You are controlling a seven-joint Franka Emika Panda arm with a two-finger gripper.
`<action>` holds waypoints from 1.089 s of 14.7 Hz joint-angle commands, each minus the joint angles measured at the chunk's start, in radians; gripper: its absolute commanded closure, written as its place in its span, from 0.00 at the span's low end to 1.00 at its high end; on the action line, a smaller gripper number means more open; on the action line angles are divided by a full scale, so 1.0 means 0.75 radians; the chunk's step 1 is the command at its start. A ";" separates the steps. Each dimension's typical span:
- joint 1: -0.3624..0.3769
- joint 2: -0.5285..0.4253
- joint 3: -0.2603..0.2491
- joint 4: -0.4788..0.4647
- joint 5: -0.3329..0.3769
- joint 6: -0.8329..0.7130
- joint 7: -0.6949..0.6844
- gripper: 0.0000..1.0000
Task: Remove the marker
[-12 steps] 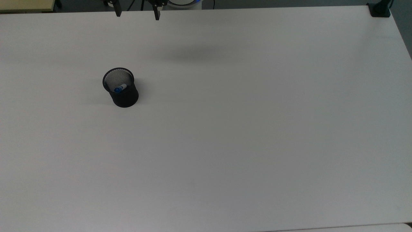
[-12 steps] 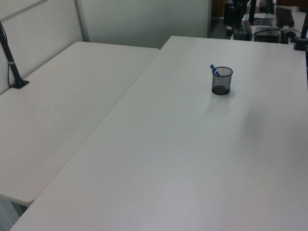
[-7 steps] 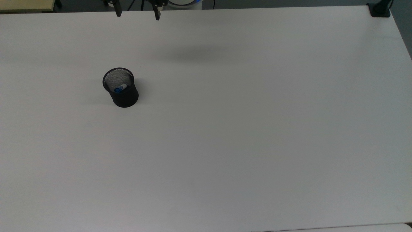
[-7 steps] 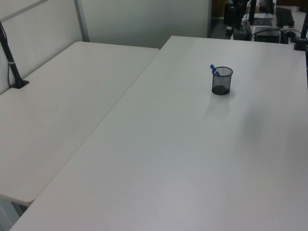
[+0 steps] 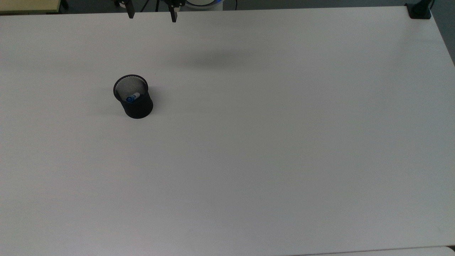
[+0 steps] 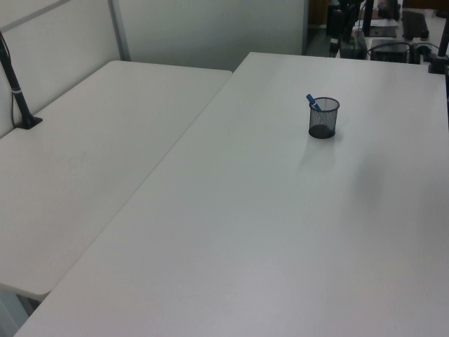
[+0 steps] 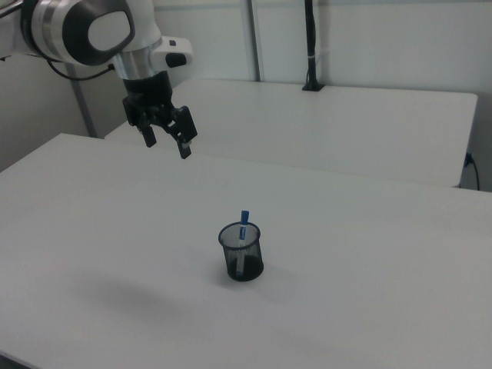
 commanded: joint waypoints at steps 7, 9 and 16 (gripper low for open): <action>-0.047 0.087 -0.026 -0.007 -0.121 0.061 -0.492 0.00; -0.051 0.108 -0.024 -0.046 -0.140 0.153 -0.469 0.00; -0.069 0.204 -0.026 -0.191 -0.161 0.550 -0.363 0.00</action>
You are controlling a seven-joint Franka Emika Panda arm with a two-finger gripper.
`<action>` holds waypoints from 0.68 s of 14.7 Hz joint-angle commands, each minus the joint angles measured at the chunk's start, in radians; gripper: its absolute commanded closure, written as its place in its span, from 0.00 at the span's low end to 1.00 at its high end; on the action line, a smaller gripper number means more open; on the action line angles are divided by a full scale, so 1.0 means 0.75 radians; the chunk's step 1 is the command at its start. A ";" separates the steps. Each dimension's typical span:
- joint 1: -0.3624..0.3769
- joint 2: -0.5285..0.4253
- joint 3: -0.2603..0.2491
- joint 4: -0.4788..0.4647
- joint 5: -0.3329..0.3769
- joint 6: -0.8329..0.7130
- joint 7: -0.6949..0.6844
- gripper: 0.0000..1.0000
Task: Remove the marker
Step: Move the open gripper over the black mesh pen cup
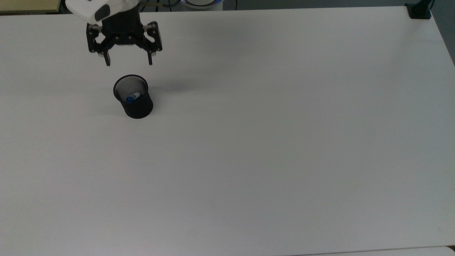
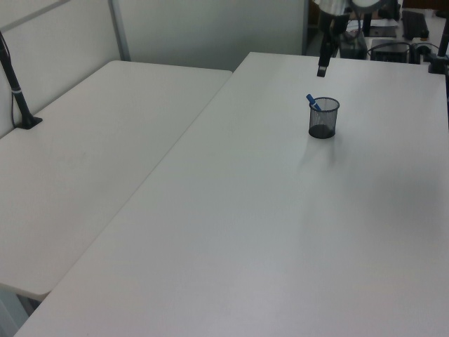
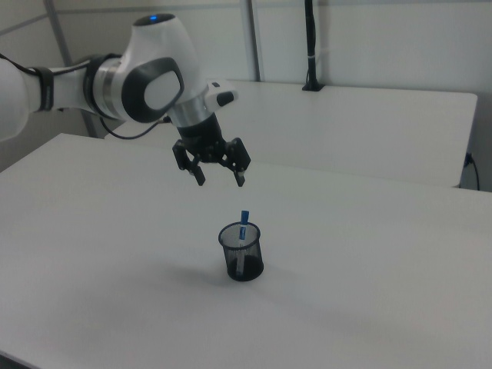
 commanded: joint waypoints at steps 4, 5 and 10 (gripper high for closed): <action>-0.016 0.088 -0.006 -0.094 -0.052 0.269 0.032 0.00; -0.018 0.094 -0.004 -0.113 -0.062 0.320 0.032 0.01; -0.024 0.143 -0.004 -0.146 -0.079 0.390 0.032 0.20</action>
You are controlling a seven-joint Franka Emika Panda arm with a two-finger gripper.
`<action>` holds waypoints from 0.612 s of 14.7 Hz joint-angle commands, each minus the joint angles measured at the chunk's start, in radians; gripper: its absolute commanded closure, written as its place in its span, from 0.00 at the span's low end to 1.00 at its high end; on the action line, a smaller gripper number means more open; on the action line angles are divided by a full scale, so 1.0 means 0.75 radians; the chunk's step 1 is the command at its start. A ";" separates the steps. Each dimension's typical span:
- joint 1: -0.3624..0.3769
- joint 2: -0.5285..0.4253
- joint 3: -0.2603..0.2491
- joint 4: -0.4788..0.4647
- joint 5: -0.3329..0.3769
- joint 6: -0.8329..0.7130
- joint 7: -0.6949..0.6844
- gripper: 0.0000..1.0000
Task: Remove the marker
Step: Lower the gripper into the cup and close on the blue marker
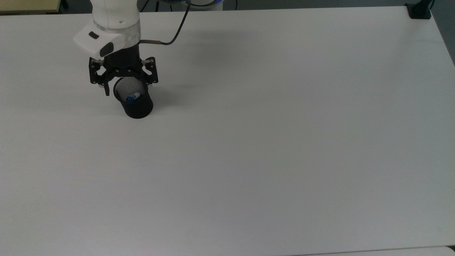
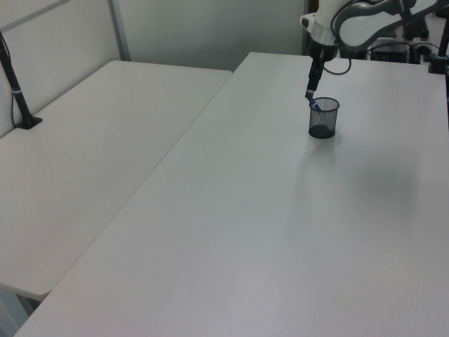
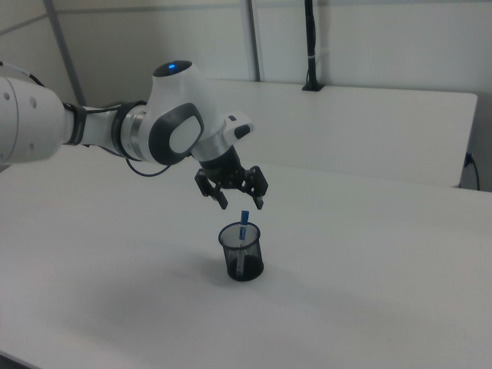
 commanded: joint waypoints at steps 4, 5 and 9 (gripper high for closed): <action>0.002 0.038 -0.004 -0.038 -0.033 0.086 0.032 0.44; 0.004 0.038 -0.004 -0.036 -0.033 0.093 0.032 0.56; 0.002 0.038 -0.004 -0.036 -0.025 0.093 0.036 0.97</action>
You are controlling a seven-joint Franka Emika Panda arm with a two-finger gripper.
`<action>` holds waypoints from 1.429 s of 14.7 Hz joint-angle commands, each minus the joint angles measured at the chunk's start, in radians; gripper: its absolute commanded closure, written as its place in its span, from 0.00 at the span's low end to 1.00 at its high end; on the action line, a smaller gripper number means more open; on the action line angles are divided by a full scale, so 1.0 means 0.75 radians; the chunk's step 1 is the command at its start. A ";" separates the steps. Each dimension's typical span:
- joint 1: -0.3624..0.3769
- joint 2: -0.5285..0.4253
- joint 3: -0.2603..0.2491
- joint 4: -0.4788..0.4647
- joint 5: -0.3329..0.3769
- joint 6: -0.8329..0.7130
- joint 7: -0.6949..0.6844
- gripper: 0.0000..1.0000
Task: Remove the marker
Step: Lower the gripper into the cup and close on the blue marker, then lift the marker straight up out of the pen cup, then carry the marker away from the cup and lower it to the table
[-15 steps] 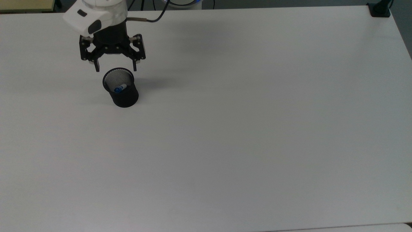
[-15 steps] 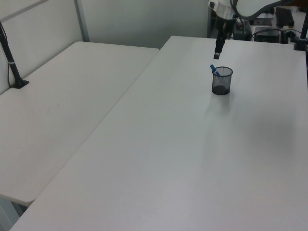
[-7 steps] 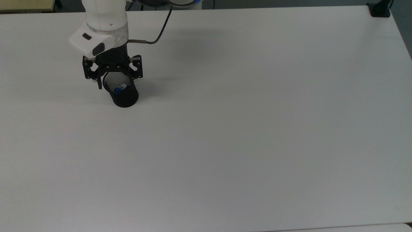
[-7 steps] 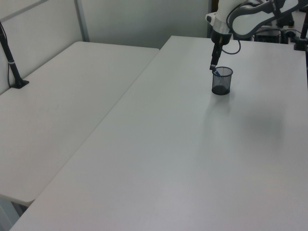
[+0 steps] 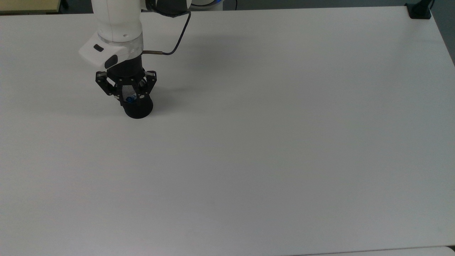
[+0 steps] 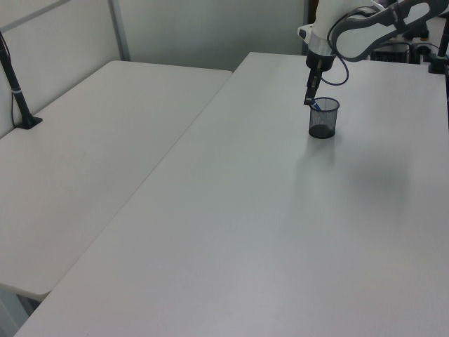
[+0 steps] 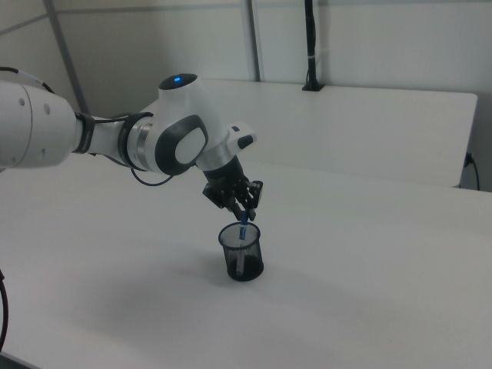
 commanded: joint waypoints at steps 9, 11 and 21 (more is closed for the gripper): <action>-0.030 -0.170 -0.004 0.040 -0.007 -0.134 0.036 1.00; -0.043 -0.243 -0.004 0.077 0.015 -0.191 0.036 1.00; 0.008 -0.320 0.080 0.245 0.234 -0.659 0.269 1.00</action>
